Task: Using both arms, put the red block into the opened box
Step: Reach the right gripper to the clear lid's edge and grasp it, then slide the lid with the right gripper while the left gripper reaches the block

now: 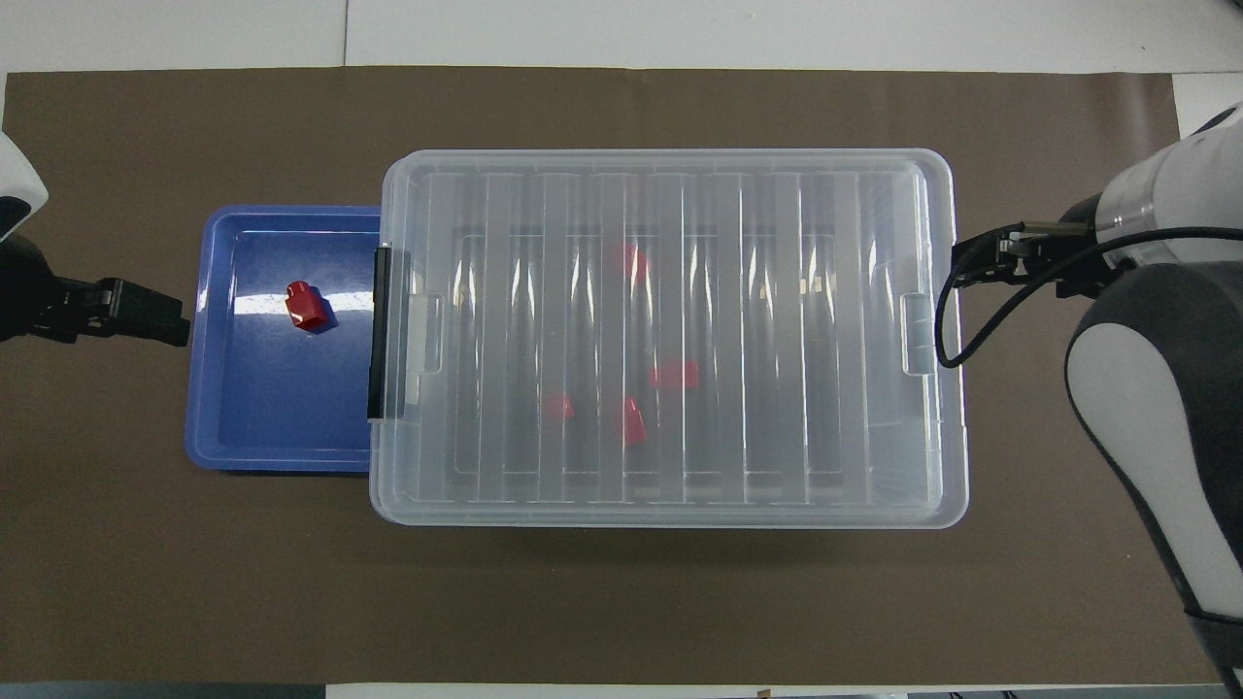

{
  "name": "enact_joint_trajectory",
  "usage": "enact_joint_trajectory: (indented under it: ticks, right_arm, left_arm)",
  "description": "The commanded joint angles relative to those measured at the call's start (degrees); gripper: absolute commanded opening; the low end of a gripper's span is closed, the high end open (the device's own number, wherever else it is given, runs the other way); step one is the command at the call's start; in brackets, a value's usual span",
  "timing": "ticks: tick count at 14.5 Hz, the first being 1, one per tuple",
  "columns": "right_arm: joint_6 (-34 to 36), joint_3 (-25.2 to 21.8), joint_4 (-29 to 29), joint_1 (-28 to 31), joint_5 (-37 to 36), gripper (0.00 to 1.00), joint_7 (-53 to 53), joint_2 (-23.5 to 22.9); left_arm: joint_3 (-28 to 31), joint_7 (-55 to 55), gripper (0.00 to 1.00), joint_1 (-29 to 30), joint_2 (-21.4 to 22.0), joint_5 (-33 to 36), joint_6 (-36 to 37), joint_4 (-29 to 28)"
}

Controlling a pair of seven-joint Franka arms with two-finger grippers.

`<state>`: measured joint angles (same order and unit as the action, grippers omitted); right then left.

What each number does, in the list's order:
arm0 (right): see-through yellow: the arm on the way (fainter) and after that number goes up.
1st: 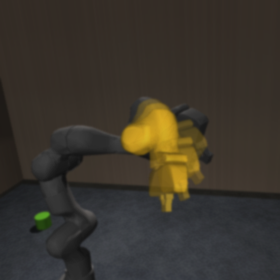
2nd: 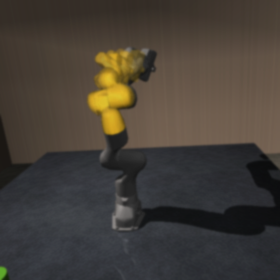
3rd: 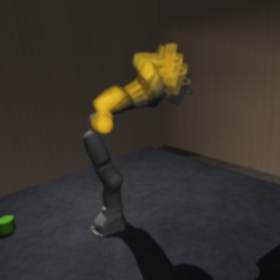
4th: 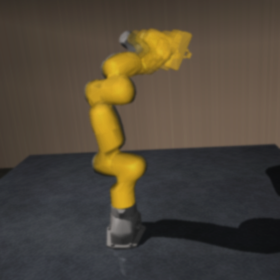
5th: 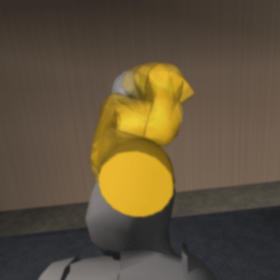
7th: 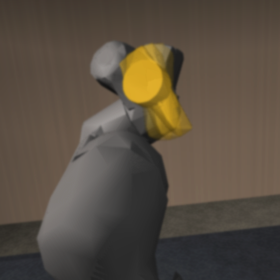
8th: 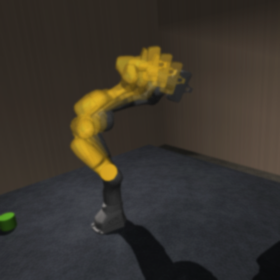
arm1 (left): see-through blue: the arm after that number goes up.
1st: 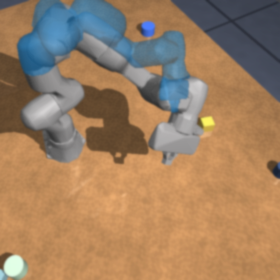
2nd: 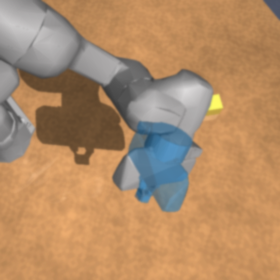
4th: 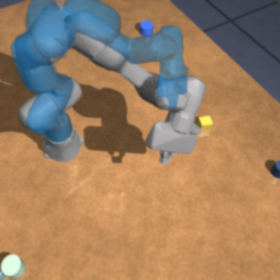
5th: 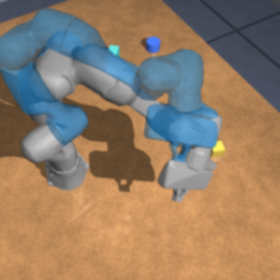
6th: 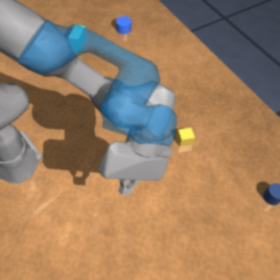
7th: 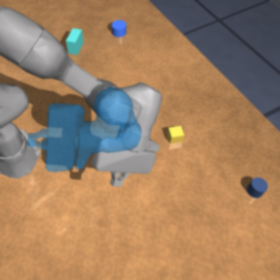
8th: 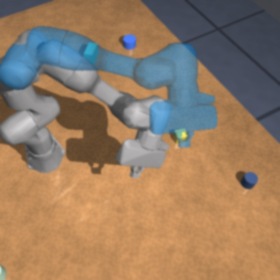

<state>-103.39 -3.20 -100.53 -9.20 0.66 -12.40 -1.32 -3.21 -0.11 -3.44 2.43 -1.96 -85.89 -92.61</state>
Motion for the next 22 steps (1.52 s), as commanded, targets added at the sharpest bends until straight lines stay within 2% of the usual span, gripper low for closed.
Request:
enact_joint_trajectory:
  ticks: [1,3,9,13,22]
  right_arm:
    - [-5.5,-0.1,-5.7,-0.1,0.4,1.0,-0.8,0.6]
    - [-8.5,-0.2,-9.1,-0.1,0.4,1.0,-0.7,1.1]
    - [-9.5,-0.2,-12.7,0.8,0.4,1.0,0.7,1.3]
    - [-12.0,-0.3,-15.9,3.4,0.4,1.0,5.4,2.5]
    - [-11.9,-0.3,-15.7,9.9,0.1,1.0,15.9,2.4]
  left_arm:
    - [-0.1,-0.7,1.0,0.5,0.3,-0.7,-0.1,-0.3]
    - [-0.1,-0.7,1.0,0.5,0.3,-0.7,-0.1,-0.3]
    - [-0.1,-0.7,1.0,0.5,0.3,-0.7,-0.2,-0.3]
    - [-0.1,-0.7,1.0,0.5,0.3,-0.7,-0.2,-0.3]
    - [-0.2,-0.6,1.0,0.1,0.3,-0.7,-0.1,-0.3]
